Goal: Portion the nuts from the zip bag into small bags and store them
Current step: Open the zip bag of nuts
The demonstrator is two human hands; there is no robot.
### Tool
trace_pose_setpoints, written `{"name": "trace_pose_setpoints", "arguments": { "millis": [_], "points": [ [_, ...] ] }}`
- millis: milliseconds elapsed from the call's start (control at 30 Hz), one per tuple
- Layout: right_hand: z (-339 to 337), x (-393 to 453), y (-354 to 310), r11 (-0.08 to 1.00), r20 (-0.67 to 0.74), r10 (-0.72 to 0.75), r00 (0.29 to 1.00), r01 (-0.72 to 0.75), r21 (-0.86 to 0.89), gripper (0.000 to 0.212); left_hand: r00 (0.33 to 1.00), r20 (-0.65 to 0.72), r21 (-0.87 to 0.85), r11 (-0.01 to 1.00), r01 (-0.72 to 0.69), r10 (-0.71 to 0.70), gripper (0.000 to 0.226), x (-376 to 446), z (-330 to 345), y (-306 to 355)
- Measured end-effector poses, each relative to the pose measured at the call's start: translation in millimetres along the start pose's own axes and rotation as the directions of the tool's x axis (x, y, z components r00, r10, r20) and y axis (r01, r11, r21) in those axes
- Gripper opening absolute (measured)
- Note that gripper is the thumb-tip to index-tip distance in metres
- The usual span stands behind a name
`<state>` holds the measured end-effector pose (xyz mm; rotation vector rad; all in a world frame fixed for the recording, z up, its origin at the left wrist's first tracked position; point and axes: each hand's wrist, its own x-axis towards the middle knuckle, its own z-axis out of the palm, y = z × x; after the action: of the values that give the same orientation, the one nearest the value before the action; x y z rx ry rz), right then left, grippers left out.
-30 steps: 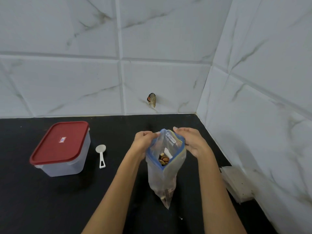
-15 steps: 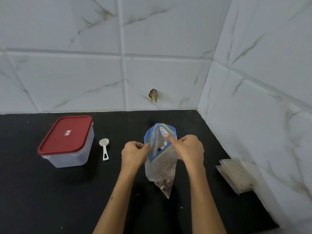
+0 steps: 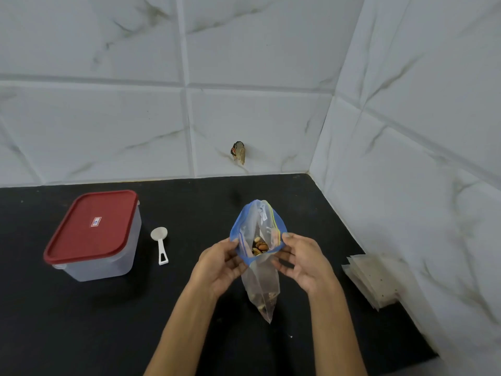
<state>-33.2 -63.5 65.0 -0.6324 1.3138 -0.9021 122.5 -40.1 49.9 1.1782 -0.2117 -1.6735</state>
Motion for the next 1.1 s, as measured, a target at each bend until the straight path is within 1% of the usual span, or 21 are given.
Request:
{"name": "trace_pose_setpoints", "arguments": {
  "millis": [167,267,367,433,500,600,633,700,733,767,833,900,967,1033,1100],
  "points": [
    [2,4,5,0.993,-0.015,0.03,0.999,-0.028,0.117,0.024,0.996,0.014,-0.045,0.995,0.089,-0.089,0.014,7,-3,1],
    [4,6,7,0.965,0.028,0.089,0.996,-0.093,0.245,0.028,0.99,0.018,-0.089,0.986,0.138,-0.137,0.016,9,-5,0],
    [8,9,12,0.906,0.08,0.127,0.989,-0.148,0.397,0.032,0.983,0.029,-0.109,0.977,0.182,-0.18,0.019,13,-5,-1],
    [12,8,15,0.878,0.098,0.132,0.986,-0.162,0.45,0.03,0.985,0.029,-0.12,0.977,0.174,-0.171,0.017,16,-1,-4],
    [14,8,17,0.872,0.097,0.121,0.988,-0.152,0.465,0.028,0.987,0.009,-0.129,0.979,0.159,-0.159,0.02,16,3,-6],
    [16,12,16,0.869,0.059,0.088,0.994,-0.106,0.483,0.028,0.993,0.011,-0.17,0.979,0.115,-0.115,0.025,10,10,-6],
    [16,13,16,0.878,0.038,0.068,0.997,-0.078,0.472,0.028,0.996,0.019,-0.146,0.985,0.091,-0.089,0.026,6,10,-5],
    [17,12,12,0.92,-0.009,0.0,1.0,0.003,0.391,0.029,0.998,0.042,-0.031,0.998,0.045,-0.044,0.025,2,11,-1],
    [19,10,9,0.953,-0.044,-0.051,0.998,0.062,0.295,0.029,0.998,0.058,0.037,0.999,0.036,-0.038,0.023,-1,10,1],
    [21,6,5,0.981,-0.09,-0.105,0.99,0.118,0.154,0.027,0.997,0.072,0.114,0.993,0.027,-0.036,0.022,-4,8,2],
    [23,-4,-2,0.975,-0.158,-0.193,0.968,0.172,-0.14,0.03,0.994,0.109,0.261,0.965,-0.007,-0.022,0.023,-8,4,3],
    [24,-14,-6,0.92,-0.183,-0.238,0.954,0.162,-0.357,0.042,0.989,0.146,0.339,0.94,-0.036,-0.015,0.029,-10,0,2],
    [26,-28,-10,0.817,-0.205,-0.256,0.945,0.098,-0.568,0.043,0.989,0.146,0.335,0.942,-0.014,-0.037,0.04,-9,-4,-1],
    [27,-40,-12,0.696,-0.184,-0.207,0.961,0.012,-0.718,0.045,0.992,0.112,0.3,0.954,0.023,-0.059,0.049,-8,-8,-4],
    [29,-47,-14,0.629,-0.103,-0.098,0.99,-0.018,-0.777,0.048,0.994,0.101,0.271,0.963,0.009,-0.038,0.044,-10,-11,-8]
  ]
}}
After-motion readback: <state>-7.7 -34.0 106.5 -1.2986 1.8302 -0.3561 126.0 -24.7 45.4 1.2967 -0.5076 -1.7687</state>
